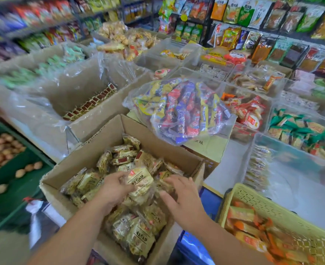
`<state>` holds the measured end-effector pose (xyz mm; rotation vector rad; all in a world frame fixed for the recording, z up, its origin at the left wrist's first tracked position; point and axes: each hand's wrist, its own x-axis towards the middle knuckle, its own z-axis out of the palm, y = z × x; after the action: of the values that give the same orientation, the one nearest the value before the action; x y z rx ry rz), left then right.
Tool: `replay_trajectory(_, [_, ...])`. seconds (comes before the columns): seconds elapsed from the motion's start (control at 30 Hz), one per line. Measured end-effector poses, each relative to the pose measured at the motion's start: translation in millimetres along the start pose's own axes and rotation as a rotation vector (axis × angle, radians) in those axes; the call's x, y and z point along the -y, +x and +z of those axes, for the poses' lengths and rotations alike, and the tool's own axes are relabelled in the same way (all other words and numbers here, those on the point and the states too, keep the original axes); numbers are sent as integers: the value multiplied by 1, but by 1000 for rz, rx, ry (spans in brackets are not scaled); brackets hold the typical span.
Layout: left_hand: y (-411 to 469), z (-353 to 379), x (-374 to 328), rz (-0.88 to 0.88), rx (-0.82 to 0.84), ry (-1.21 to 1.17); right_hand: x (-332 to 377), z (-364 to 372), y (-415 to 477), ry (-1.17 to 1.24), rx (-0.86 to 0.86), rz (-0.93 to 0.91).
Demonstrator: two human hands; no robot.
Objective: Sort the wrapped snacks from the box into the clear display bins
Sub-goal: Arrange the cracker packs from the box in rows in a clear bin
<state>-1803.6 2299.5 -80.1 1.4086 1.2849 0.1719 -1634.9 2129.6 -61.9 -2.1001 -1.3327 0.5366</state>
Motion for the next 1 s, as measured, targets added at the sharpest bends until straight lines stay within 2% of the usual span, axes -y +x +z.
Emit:
replay_trajectory(0.13, [-46,-11,-22,74,-107,-172,2,-30,12,367,46,116])
replay_trajectory(0.23, [-90,2,-46,81,-67,-433,10,-52,10,638,182,171])
replay_trajectory(0.37, [-126,46,-62,131,31,-611,5,-75,-8,859,261,192])
replay_trajectory(0.53, [-144,122,-77,138,97,-714,-30,-109,-39,923,260,192])
replay_trajectory(0.77, [-151,203,-91,44,255,-582,-87,-148,-75,982,228,263])
replay_trajectory(0.9, [-140,228,-104,-70,377,-760,-116,-162,-80,1030,156,300])
replay_trajectory(1.0, [-130,244,-108,-118,391,-785,-133,-172,-83,1060,112,294])
